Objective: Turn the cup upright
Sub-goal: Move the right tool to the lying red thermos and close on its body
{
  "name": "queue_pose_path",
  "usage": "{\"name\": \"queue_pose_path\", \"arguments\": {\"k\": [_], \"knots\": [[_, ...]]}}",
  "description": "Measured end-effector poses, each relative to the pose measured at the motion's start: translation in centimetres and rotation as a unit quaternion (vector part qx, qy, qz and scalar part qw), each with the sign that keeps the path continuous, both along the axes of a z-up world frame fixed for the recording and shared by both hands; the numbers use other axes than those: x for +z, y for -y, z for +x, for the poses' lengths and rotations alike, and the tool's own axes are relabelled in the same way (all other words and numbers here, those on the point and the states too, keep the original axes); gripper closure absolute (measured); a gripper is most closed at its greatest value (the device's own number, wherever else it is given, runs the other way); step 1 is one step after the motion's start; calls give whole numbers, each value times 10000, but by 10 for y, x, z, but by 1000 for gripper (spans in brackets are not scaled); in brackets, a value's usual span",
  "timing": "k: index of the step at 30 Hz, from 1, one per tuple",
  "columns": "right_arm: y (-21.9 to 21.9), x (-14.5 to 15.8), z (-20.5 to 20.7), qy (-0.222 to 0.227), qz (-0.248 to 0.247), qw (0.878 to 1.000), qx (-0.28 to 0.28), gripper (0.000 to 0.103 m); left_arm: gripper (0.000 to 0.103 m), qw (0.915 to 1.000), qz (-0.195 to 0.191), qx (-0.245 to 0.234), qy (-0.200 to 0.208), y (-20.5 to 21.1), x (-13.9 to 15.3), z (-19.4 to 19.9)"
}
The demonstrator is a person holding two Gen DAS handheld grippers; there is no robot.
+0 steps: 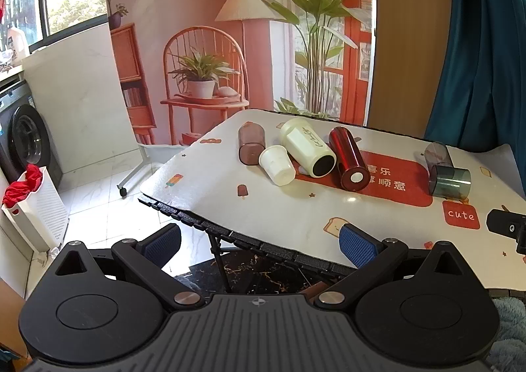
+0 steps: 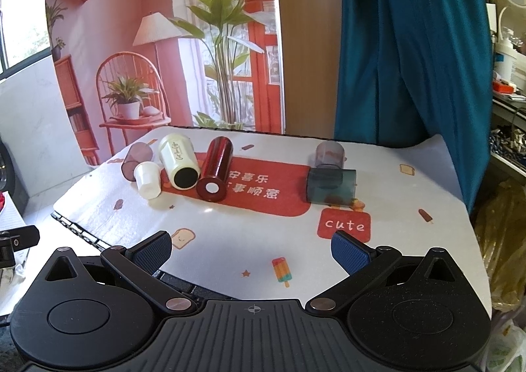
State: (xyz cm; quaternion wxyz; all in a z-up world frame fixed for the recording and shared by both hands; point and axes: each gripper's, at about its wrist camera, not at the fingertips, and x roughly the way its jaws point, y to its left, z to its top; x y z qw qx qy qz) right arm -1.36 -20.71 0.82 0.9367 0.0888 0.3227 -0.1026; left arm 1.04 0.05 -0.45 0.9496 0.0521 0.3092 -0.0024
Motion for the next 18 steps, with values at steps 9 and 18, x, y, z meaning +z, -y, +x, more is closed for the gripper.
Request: {"name": "queue_pose_path", "arguments": {"k": [9, 18], "knots": [[12, 9, 25, 57, 110, 9997, 218, 0, 0, 9993, -91, -20, 375, -4, 10, 31], [30, 0, 95, 239, 173, 9985, 467, 3, 0, 9958, -596, 679, 167, -27, -10, 113]]}}
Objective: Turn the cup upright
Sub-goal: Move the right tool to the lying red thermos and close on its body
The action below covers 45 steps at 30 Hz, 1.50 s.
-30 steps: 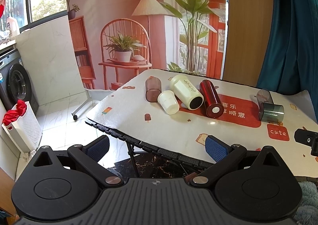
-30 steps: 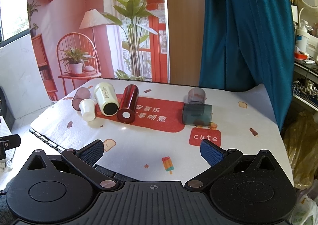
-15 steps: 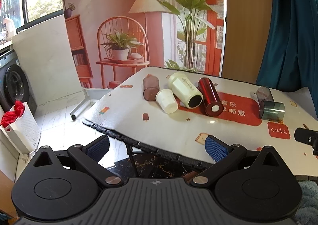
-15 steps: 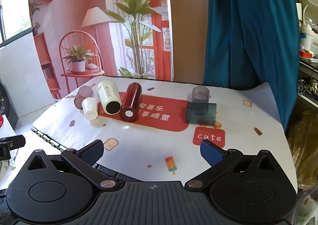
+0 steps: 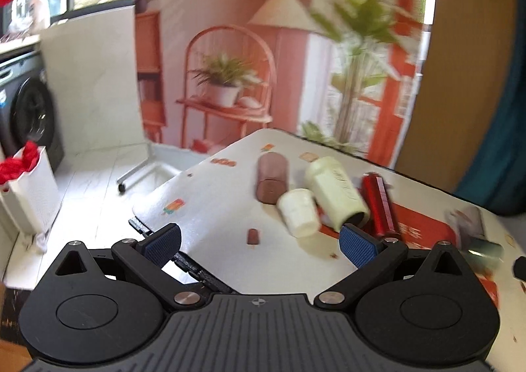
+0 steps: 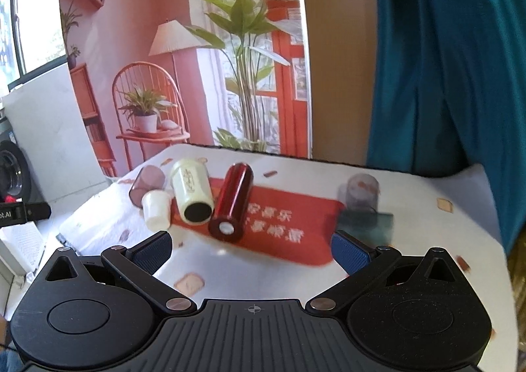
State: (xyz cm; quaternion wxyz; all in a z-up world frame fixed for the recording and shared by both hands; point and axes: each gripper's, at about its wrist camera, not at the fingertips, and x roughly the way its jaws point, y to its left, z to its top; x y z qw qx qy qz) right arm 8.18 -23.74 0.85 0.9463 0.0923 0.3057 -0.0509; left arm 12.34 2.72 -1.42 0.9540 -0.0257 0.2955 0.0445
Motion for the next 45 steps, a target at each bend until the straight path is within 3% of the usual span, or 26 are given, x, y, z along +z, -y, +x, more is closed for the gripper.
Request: {"name": "queue_pose_path", "arguments": {"k": [8, 12, 16, 22, 25, 27, 29, 37, 41, 45], "knots": [[19, -37, 97, -206, 20, 9998, 82, 17, 0, 9982, 309, 124, -490, -4, -60, 40], [22, -66, 141, -239, 95, 9986, 454, 21, 0, 9958, 441, 355, -721, -16, -86, 52], [12, -97, 180, -592, 201, 9970, 458, 24, 0, 9940, 282, 637, -837, -35, -103, 56], [-14, -132, 219, -1000, 43, 9946, 261, 28, 0, 9927, 48, 618, -1033, -46, -119, 61], [-23, -144, 234, -1198, -45, 9925, 221, 25, 0, 9933, -38, 530, -1031, -48, -123, 60], [-24, -149, 238, -1201, 13, 9926, 161, 29, 0, 9934, -140, 466, -1040, -49, -128, 60], [-23, -154, 238, -1233, 322, 9916, 239, 45, 0, 9935, -210, 447, -1022, -48, -132, 61], [-12, -156, 216, -1316, 723, 9886, 104, 46, 0, 9956, -236, 345, -841, -39, -130, 52], [-4, -154, 185, -1434, 950, 9850, -146, 46, 0, 9955, -238, 320, -854, -38, -131, 49], [-11, -149, 141, -1563, 820, 9835, -394, 46, 0, 9950, -348, 281, -895, -36, -129, 43]]}}
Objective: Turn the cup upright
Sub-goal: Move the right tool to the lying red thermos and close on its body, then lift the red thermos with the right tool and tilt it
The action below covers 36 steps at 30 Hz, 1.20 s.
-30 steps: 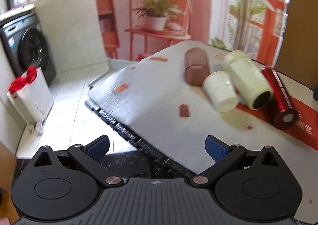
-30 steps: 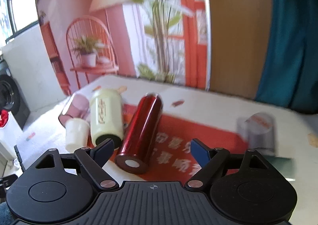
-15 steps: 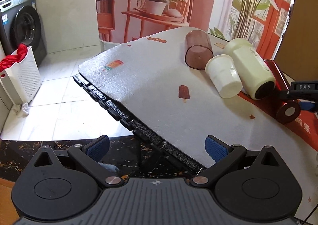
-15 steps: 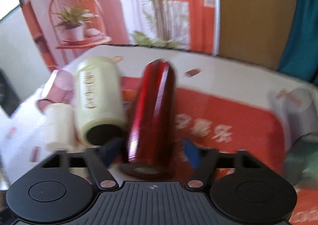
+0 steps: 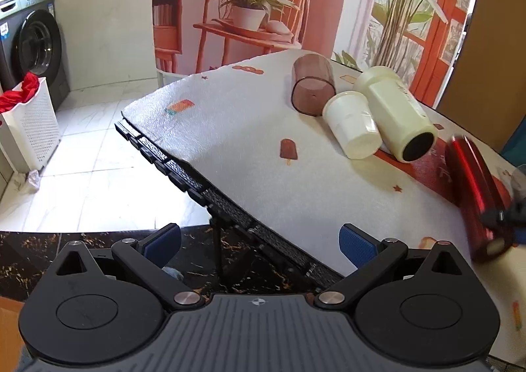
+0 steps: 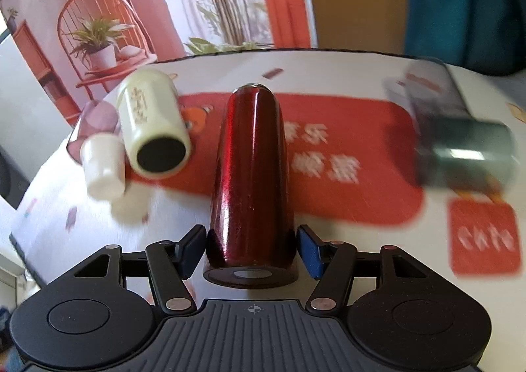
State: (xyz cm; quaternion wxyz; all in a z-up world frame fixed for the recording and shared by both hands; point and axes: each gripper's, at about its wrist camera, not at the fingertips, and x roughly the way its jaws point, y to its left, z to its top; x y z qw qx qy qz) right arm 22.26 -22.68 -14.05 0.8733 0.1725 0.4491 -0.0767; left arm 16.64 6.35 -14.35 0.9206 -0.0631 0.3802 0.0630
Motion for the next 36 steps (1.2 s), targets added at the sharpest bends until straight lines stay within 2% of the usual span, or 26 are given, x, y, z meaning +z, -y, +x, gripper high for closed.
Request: {"name": "queue_pose_path", "arguments": {"k": [6, 11, 15, 20, 36], "knots": [[0, 4, -54, -229, 392, 9987, -214, 46, 0, 9996, 115, -229, 112, 11, 6, -14], [-2, 3, -77, -415, 898, 9943, -401, 46, 0, 9991, 169, -297, 246, 11, 12, -26], [-1, 1, -81, -459, 1329, 9890, -466, 45, 0, 9992, 110, -258, 296, 10, 14, -29], [3, 0, -82, -408, 1576, 9855, -469, 45, 0, 9990, 168, -309, 288, 14, 12, -27], [11, -10, -79, -289, 1881, 9815, -220, 43, 0, 9978, 444, -460, -170, 28, -4, -13]]}}
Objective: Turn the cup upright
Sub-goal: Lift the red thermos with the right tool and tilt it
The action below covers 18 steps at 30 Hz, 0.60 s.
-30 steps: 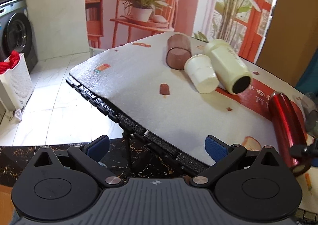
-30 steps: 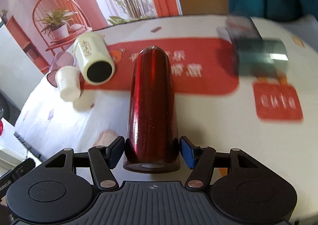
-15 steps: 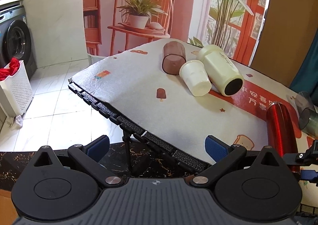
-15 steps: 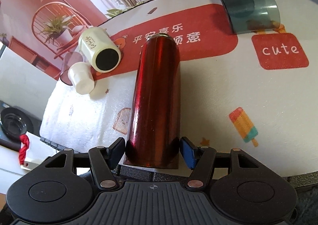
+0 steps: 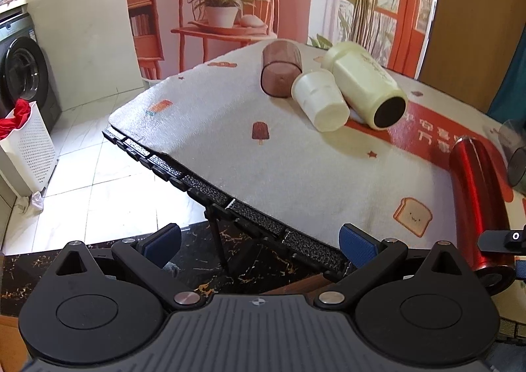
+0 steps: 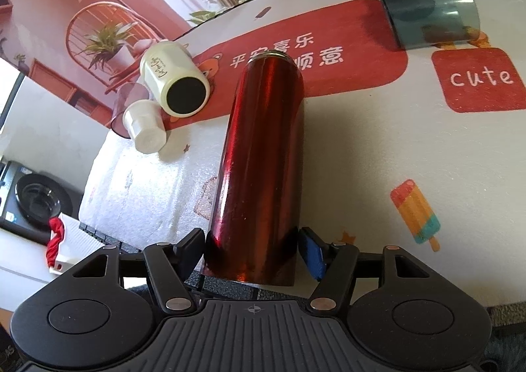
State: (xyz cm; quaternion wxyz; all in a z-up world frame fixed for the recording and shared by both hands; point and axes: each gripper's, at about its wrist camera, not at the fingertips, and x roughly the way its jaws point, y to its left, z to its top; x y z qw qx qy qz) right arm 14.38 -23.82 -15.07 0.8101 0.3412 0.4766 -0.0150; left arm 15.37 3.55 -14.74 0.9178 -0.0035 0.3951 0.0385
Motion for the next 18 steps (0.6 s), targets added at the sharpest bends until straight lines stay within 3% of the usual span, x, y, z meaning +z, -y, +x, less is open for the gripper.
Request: {"name": "queue_pose_path", "arguments": {"k": [10, 18], "knots": [[7, 2, 9, 73, -82, 9998, 158, 41, 0, 9992, -277, 13, -280, 9, 10, 21], [40, 14, 11, 291, -204, 9992, -167, 38, 0, 9966, -520, -546, -322, 56, 28, 41]]}}
